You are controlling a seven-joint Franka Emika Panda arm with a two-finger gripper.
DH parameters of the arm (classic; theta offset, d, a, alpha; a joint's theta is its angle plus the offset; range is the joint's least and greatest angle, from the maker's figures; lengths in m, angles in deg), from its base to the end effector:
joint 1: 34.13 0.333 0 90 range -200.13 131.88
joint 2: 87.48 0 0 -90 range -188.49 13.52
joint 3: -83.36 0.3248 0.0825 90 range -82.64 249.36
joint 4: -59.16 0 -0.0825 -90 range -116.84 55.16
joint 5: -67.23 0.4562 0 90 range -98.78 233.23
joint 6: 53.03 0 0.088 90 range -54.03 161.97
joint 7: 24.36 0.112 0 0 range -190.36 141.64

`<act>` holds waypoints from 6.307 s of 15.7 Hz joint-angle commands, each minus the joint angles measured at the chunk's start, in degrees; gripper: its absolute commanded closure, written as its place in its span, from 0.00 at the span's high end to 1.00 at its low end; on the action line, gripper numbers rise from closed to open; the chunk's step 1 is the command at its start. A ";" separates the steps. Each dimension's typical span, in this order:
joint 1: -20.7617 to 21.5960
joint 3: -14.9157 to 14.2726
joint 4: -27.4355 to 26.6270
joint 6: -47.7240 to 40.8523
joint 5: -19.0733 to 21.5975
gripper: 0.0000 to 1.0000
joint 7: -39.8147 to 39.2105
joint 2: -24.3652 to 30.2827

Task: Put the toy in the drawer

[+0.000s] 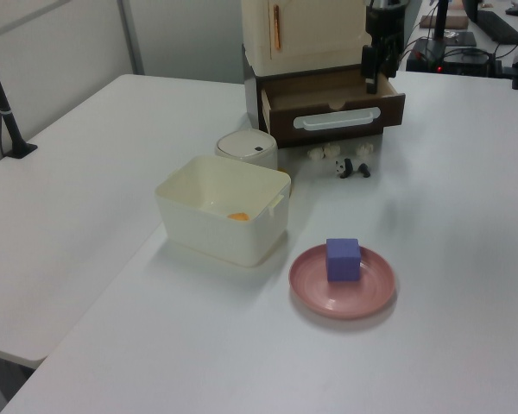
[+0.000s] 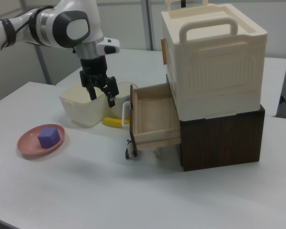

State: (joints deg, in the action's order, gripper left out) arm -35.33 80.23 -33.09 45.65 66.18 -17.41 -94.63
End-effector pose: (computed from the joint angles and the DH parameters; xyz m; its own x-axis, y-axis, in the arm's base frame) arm 0.6705 -0.0509 0.5389 0.9812 -0.1925 -0.0093 -0.1922 -0.9810 0.0262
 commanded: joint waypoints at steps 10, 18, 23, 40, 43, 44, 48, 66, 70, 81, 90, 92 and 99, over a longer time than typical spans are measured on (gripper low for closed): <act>-2.22 -0.30 2.34 -3.67 3.24 1.00 -1.77 -0.24; -2.40 -0.21 2.34 -3.58 3.33 1.00 -5.19 -0.33; -2.49 -0.21 2.34 -3.67 3.24 1.00 -6.52 -0.50; 4.54 0.23 -3.98 -5.17 -2.38 1.00 -18.12 -3.85; 6.04 0.23 -8.19 -0.18 -3.96 1.00 -17.68 -3.32; 6.04 0.23 -9.77 2.63 -4.84 1.00 -17.24 -3.06; 5.43 0.23 -10.58 4.51 -4.67 1.00 -17.15 -3.14; 4.54 -0.21 -31.58 32.35 -1.32 1.00 -9.33 11.46; 4.72 -0.21 -31.23 37.00 -8.61 1.00 -9.24 5.57; 3.76 -0.82 -27.11 48.61 -26.63 0.93 4.81 -8.40; 2.96 -2.49 -24.56 49.33 -34.90 0.90 5.70 -10.09; 2.96 -2.49 -24.55 49.33 -35.25 0.90 5.53 -10.08; 2.70 -3.54 -20.78 49.41 -39.74 0.86 5.61 -13.51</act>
State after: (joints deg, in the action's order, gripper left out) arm -32.63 77.91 -57.24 94.00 28.15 -12.56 -105.63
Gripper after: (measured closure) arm 0.132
